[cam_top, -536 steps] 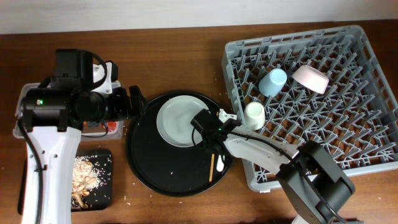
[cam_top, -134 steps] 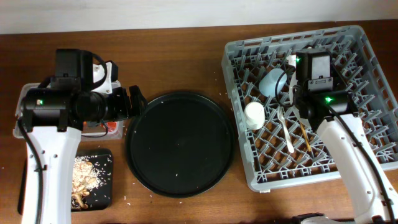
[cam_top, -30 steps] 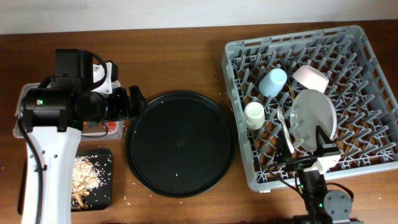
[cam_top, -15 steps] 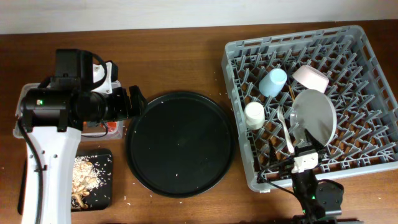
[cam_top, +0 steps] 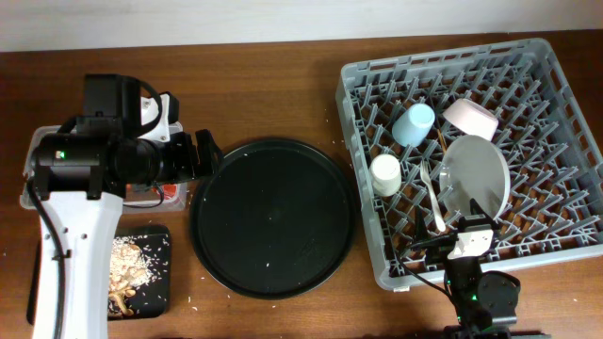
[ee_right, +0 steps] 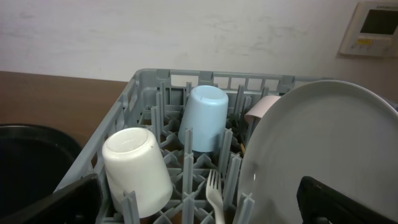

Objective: Sort waste into correct bins and load items into the dishwasher rack

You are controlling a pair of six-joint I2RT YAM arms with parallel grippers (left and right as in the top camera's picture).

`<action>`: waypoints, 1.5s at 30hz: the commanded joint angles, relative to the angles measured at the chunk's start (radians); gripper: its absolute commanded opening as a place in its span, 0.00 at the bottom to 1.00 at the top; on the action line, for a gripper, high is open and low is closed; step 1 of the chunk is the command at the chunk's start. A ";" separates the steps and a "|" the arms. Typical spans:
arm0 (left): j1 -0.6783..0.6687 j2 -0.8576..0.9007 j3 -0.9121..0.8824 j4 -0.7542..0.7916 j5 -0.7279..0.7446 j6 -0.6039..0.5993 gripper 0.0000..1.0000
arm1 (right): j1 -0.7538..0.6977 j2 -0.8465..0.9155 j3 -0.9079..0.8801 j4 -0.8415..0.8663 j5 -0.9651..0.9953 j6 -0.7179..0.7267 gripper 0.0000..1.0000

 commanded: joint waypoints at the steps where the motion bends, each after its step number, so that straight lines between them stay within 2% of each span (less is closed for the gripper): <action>1: 0.003 -0.010 0.018 0.002 -0.003 0.013 0.99 | 0.006 -0.010 -0.005 -0.006 0.016 0.010 0.99; 11: 0.003 -0.010 0.018 0.002 -0.003 0.013 0.99 | 0.006 -0.010 -0.005 -0.006 0.016 0.009 0.99; 13: 0.000 -0.058 0.017 0.002 -0.004 0.013 0.99 | 0.006 -0.010 -0.005 -0.006 0.016 0.010 0.99; 19: 0.000 -0.392 -0.017 0.008 -0.057 0.013 0.99 | 0.006 -0.010 -0.005 -0.006 0.016 0.009 0.99; 21: 0.000 -0.525 -0.100 0.008 -0.074 0.013 0.99 | 0.006 -0.010 -0.005 -0.006 0.016 0.009 0.99; 23: 0.000 -0.691 -0.267 0.043 -0.091 0.013 0.99 | 0.006 -0.010 -0.005 -0.006 0.016 0.010 0.99; 27: 0.001 -0.947 -0.624 0.298 -0.095 0.013 0.99 | 0.006 -0.010 -0.005 -0.006 0.016 0.010 0.99; 29: 0.001 -1.054 -0.804 0.476 -0.095 0.013 0.99 | 0.006 -0.010 -0.005 -0.006 0.016 0.010 0.99; 31: 0.002 -1.154 -0.995 0.720 -0.094 0.013 0.99 | 0.006 -0.010 -0.005 -0.006 0.016 0.010 0.99; 35: 0.002 -1.226 -1.252 1.155 -0.095 0.013 0.99 | 0.006 -0.010 -0.005 -0.006 0.016 0.009 0.99; 37: 0.002 -1.235 -1.339 1.291 -0.095 0.013 0.99 | 0.006 -0.010 -0.005 -0.006 0.016 0.009 0.99; 39: 0.002 -1.239 -1.427 1.389 -0.110 0.013 0.99 | 0.006 -0.010 -0.005 -0.006 0.016 0.009 0.99; 45: 0.002 -1.295 -1.586 1.403 -0.121 0.013 0.99 | 0.006 -0.010 -0.005 -0.006 0.016 0.009 0.99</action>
